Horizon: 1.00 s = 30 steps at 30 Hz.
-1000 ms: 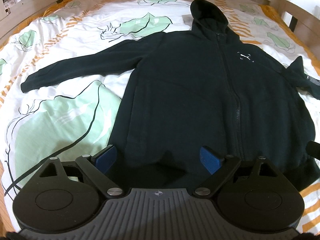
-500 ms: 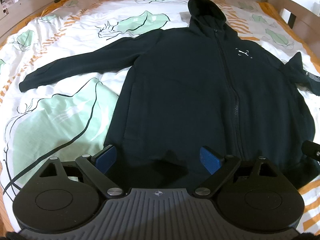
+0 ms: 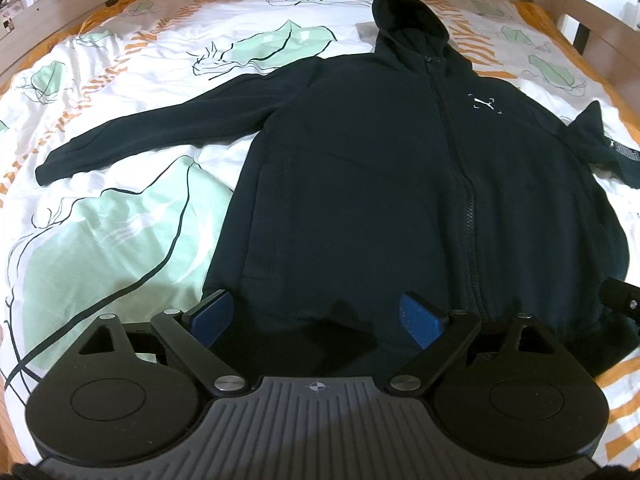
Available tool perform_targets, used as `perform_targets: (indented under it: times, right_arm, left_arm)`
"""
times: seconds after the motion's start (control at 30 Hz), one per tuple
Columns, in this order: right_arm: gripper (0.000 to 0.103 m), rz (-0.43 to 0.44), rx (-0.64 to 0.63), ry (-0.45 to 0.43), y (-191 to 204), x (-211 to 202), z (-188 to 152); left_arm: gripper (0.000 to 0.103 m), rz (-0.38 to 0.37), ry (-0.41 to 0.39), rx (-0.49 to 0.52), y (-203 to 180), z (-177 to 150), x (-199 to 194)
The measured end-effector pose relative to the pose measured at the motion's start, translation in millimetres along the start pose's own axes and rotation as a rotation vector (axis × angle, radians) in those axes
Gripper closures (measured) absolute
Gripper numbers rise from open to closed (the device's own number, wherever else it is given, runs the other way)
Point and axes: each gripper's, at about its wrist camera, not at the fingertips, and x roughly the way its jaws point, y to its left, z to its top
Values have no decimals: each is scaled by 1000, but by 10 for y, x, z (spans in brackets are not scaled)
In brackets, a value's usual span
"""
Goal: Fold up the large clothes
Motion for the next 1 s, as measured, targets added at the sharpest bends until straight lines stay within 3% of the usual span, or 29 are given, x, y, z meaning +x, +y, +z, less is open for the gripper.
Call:
perform_targets:
  times: [0.5,0.67,0.77,0.87,1.0]
  right_arm:
    - [1,32,5,21,3,67,6]
    - [1,152,33,33,-20,167,41]
    - [1,264,50,18,-27,250,93]
    - [1,323,61,21,28,359,181]
    - [1,357,35,19,181,531,333]
  left_arm:
    - [12,-24,15,-15,22,10,43]
    - [13,-105,-14,-88,199,79,84]
    - [12,-226,-59,-177,416,168,133]
    - [12,-368,-104,-265,677,287,236]
    - [11,-298,-160,-239,853,471,348]
